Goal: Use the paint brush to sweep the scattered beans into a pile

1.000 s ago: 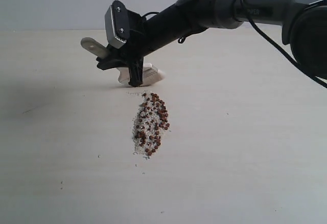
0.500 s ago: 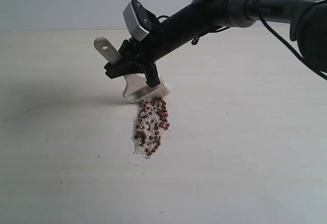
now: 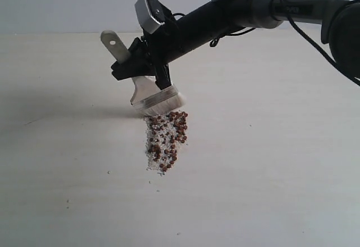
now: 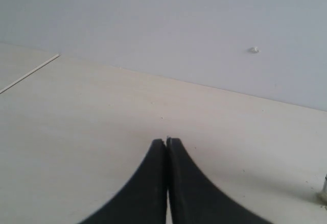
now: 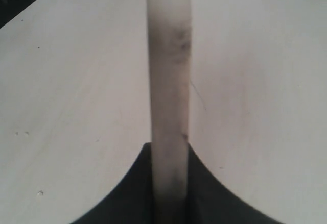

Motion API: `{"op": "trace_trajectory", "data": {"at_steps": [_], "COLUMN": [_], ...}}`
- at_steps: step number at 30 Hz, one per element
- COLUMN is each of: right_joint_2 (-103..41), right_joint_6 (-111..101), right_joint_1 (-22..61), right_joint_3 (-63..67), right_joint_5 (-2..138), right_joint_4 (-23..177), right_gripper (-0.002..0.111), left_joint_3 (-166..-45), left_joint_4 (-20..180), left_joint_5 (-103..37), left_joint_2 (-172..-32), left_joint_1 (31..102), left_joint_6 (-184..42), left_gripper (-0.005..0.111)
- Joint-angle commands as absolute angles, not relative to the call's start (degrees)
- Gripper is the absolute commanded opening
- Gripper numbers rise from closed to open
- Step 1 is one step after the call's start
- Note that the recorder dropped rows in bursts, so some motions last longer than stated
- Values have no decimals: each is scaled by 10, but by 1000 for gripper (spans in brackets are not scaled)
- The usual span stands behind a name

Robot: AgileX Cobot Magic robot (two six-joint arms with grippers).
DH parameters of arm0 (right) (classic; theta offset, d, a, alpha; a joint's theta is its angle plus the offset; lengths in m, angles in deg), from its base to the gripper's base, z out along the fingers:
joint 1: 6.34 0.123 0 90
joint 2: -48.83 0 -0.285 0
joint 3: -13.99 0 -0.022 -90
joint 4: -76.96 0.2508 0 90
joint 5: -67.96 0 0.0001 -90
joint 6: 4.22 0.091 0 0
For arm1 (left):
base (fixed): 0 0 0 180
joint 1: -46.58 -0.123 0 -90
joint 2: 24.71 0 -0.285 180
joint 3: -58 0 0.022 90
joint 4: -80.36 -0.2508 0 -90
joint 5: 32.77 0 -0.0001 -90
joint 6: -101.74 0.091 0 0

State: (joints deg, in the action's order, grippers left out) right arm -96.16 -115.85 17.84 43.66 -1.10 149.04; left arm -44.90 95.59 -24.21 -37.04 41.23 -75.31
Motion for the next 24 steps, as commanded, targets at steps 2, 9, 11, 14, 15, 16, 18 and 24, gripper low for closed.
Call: {"op": "trace_trajectory", "data": {"at_steps": [2,9,11,14,15,16,18,24], "right_joint_2": [-922,-976,-991,-987,-982,-975,-969,-954], "right_joint_6": [-1233,-1250,-1230,-1103,-1086,-1061,-1030,-1042], "right_joint_1": [176,176,176,176,176,176,176,176], "right_joint_3": [440,440,440,440,440,440,440,440], "right_joint_5": [4,116,101,37,14,8,5,5], "right_joint_4": [1537,1579,1577,1559,1550,1538,1522,1518], "right_gripper": [0,0,0,0,0,0,0,0], "left_joint_3": [-448,-448,-448,-448,-448,-448,-448,-448], "left_joint_4": [960,960,960,960,960,960,960,960], "left_joint_5": [-244,-244,-244,-244,-244,-244,-244,-244], "left_joint_2": [-368,-368,-368,-368,-368,-368,-368,-368], "left_joint_1": [412,412,412,412,412,412,412,412], "left_joint_6": [-752,-752,-752,-752,-752,-752,-752,-752], "left_gripper": [0,0,0,0,0,0,0,0]}}
